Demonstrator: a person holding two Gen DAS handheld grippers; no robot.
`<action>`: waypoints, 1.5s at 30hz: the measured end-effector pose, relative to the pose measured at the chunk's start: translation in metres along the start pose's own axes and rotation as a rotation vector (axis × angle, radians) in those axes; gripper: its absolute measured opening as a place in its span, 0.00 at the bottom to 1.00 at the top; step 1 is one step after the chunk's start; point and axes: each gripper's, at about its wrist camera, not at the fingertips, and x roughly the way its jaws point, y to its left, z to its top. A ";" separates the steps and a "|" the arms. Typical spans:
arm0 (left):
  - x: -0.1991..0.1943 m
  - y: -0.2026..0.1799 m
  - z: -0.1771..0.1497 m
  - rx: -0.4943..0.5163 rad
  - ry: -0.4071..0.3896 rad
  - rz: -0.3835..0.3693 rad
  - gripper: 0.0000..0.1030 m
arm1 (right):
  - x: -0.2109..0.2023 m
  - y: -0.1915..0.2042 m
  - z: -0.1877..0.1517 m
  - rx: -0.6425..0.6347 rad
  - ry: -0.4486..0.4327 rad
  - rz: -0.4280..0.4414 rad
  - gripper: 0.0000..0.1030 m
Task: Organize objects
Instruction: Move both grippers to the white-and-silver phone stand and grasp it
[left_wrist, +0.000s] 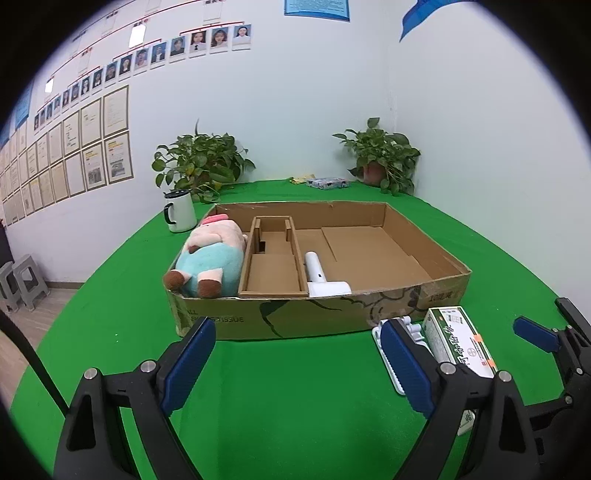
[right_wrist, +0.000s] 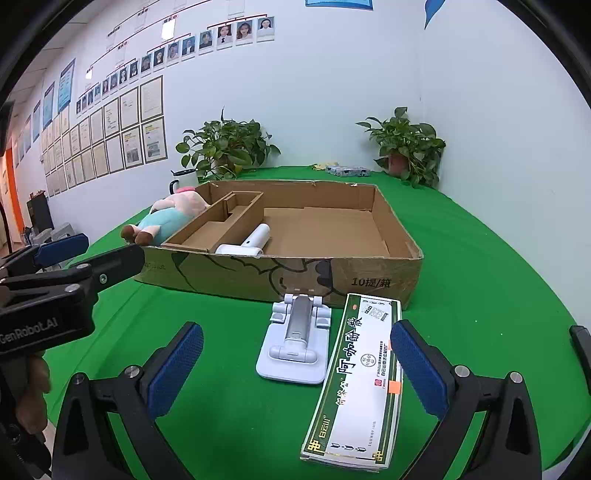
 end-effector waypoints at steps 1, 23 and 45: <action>0.000 0.002 0.000 -0.010 -0.010 0.013 0.88 | -0.001 -0.001 0.000 0.003 -0.004 -0.002 0.99; 0.015 0.037 -0.019 -0.096 0.059 -0.014 0.95 | 0.035 0.025 -0.019 -0.029 0.103 0.318 0.99; 0.028 0.037 -0.031 -0.085 0.107 -0.026 0.95 | 0.128 -0.001 -0.016 0.003 0.362 0.156 0.96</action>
